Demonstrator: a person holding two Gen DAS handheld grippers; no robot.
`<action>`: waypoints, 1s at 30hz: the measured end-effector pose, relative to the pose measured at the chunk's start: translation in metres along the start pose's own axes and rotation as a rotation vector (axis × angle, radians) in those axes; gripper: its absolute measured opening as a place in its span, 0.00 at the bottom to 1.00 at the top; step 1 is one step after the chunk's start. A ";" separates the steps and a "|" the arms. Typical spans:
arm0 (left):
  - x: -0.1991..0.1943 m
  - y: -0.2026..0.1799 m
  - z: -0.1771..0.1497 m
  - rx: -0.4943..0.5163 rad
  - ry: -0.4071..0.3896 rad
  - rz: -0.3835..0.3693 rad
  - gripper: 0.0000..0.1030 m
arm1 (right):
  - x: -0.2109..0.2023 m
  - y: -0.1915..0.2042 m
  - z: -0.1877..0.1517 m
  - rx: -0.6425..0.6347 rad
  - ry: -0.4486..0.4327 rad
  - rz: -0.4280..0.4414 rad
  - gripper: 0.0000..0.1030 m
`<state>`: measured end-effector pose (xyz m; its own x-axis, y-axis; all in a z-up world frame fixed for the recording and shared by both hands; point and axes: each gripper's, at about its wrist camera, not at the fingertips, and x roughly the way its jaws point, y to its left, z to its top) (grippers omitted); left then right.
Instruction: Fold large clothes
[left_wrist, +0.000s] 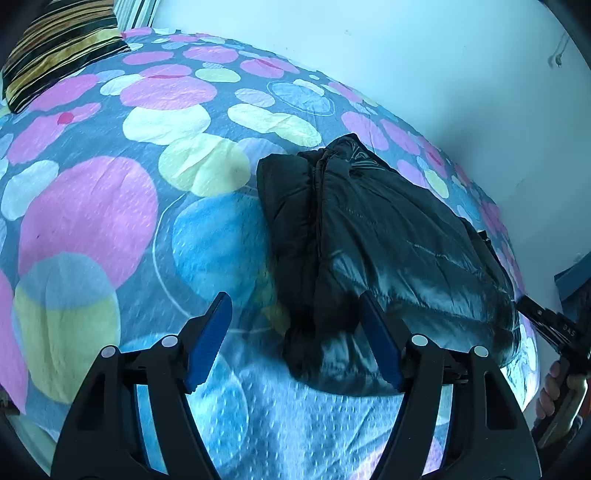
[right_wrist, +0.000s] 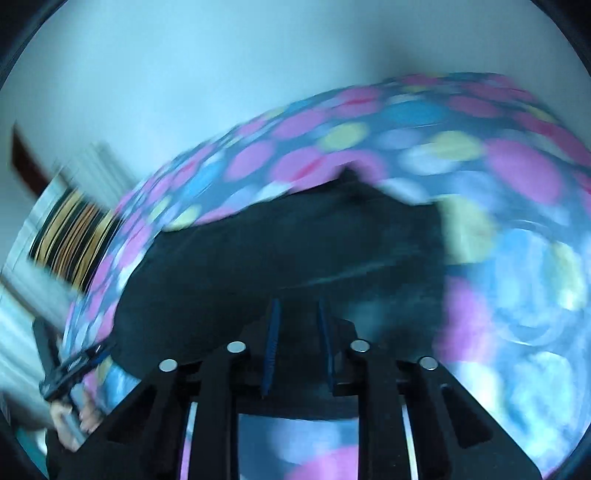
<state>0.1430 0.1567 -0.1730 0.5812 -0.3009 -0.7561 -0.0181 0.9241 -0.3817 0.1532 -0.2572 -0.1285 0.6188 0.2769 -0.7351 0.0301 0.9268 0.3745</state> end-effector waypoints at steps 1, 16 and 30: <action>0.002 0.000 0.002 0.000 0.002 -0.001 0.70 | 0.013 0.017 0.001 -0.035 0.022 0.024 0.18; 0.035 -0.001 0.037 -0.016 0.042 -0.113 0.76 | 0.114 0.073 -0.009 -0.172 0.183 -0.020 0.16; 0.077 -0.010 0.046 0.003 0.159 -0.157 0.63 | 0.121 0.083 -0.015 -0.207 0.169 -0.055 0.16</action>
<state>0.2251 0.1353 -0.2036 0.4414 -0.4746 -0.7615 0.0650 0.8633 -0.5004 0.2189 -0.1431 -0.1953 0.4803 0.2468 -0.8417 -0.1118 0.9690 0.2203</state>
